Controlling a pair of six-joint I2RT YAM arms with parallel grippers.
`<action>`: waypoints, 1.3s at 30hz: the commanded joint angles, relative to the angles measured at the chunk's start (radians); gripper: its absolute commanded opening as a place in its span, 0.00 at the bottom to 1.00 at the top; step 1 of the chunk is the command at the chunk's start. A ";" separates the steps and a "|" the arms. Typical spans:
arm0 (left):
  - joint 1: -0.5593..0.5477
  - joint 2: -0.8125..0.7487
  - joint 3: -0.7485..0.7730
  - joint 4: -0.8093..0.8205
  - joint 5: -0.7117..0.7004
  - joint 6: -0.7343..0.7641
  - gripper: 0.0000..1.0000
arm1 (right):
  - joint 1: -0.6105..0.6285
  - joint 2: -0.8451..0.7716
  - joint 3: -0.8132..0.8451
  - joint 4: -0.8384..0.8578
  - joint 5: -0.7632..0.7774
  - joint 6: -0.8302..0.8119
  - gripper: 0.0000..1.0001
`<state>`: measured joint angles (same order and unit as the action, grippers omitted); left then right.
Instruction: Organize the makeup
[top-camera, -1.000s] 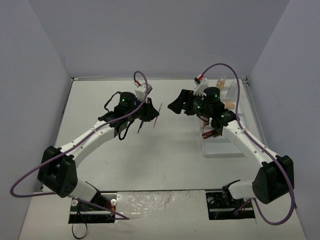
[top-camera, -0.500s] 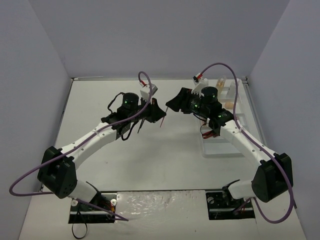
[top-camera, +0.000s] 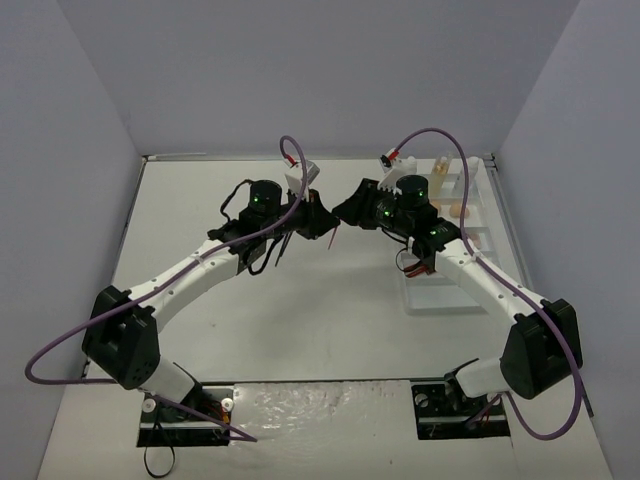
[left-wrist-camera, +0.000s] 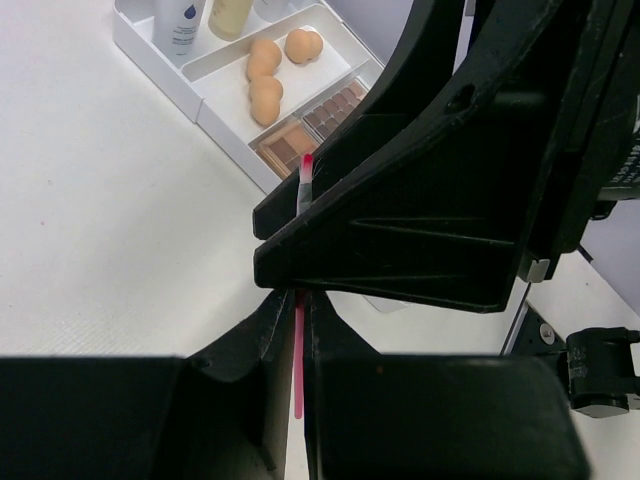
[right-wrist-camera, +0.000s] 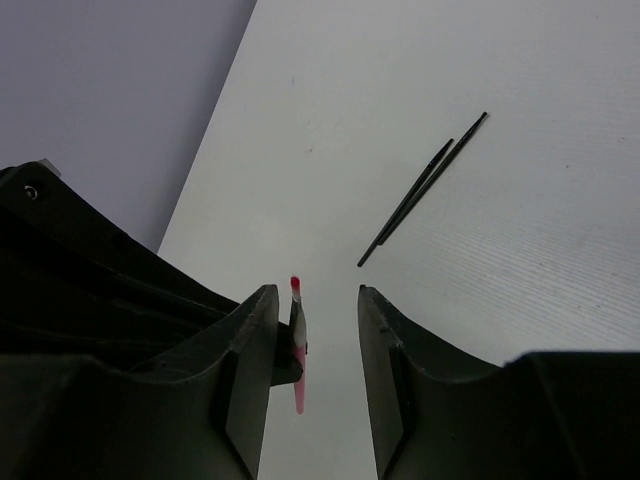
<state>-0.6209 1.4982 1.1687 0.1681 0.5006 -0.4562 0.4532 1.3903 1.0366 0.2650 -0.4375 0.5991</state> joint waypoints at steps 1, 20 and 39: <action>-0.006 0.002 0.079 0.092 0.025 -0.025 0.00 | 0.012 -0.010 -0.004 0.077 0.003 -0.012 0.24; 0.011 -0.008 0.071 -0.280 -0.363 0.076 0.96 | -0.128 -0.258 -0.261 -0.105 0.311 0.051 0.00; 0.176 -0.061 -0.012 -0.469 -0.639 0.062 0.97 | -0.510 -0.455 -0.501 -0.415 0.522 0.271 0.00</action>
<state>-0.4477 1.4700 1.1379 -0.3102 -0.1234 -0.3970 -0.0427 0.9404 0.5435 -0.1317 -0.0036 0.7940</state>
